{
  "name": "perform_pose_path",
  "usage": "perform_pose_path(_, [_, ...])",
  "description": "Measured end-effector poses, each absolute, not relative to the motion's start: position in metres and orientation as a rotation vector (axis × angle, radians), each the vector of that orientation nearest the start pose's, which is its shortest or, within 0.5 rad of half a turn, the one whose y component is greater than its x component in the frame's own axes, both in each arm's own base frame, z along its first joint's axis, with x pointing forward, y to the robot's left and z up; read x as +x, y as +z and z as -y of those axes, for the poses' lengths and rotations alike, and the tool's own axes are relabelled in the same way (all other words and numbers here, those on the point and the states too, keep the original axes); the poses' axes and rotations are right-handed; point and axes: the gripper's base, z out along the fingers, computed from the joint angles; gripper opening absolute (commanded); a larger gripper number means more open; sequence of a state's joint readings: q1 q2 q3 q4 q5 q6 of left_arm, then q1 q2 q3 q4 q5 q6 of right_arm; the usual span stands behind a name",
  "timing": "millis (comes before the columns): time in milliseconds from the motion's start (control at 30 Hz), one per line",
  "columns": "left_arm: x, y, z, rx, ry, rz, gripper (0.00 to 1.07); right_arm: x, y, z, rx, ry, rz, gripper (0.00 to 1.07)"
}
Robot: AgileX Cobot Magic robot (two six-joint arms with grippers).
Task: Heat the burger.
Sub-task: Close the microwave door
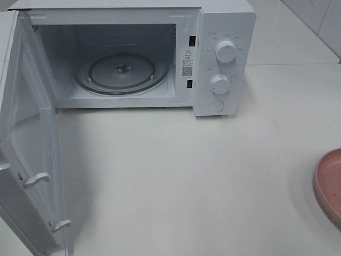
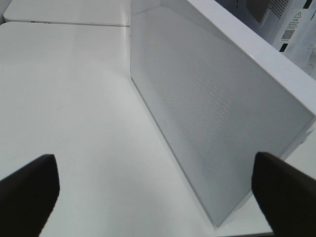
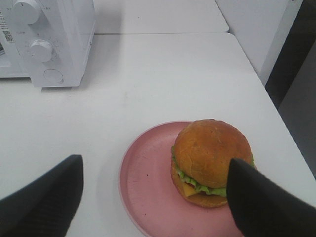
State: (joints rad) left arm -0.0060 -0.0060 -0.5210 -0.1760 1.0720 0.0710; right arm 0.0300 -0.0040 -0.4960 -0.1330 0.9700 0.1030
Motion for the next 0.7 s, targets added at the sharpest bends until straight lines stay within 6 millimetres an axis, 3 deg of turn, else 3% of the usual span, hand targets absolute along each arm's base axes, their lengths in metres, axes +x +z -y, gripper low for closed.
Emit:
perform_pose_path(267, [-0.01,0.289,0.015,0.049,-0.205,-1.976,0.98,-0.002,0.284,0.01,0.07,-0.069,-1.946,0.75])
perform_pose_path(367, [-0.006,0.295,0.014,0.036,-0.205,-1.941,0.91,-0.002,0.284,0.01,0.07,-0.069,-1.946,0.74])
perform_pose_path(400, [-0.004,0.296,0.014,0.033,-0.202,-1.939,0.88,-0.002,0.284,0.01,0.07,-0.069,-1.946,0.74])
perform_pose_path(433, [0.001,0.298,0.012,0.027,-0.183,-1.934,0.79,-0.002,0.284,0.01,0.07,-0.069,-1.946,0.74])
perform_pose_path(467, [0.001,0.298,0.012,0.027,-0.183,-1.934,0.79,-0.002,0.284,0.01,0.07,-0.069,-1.946,0.74])
perform_pose_path(500, [0.007,0.301,0.011,0.02,-0.17,-1.928,0.67,-0.002,0.284,0.01,0.07,-0.069,-1.946,0.74])
perform_pose_path(567, [0.011,0.303,0.011,0.017,-0.162,-1.924,0.62,-0.002,0.284,0.01,0.07,-0.069,-1.946,0.74])
perform_pose_path(600, [0.018,0.305,0.01,0.012,-0.155,-1.918,0.51,-0.002,0.284,0.01,0.07,-0.069,-1.946,0.74])
perform_pose_path(700, [0.027,0.308,0.01,0.005,-0.154,-1.917,0.43,-0.002,0.284,0.01,0.07,-0.069,-1.946,0.74])
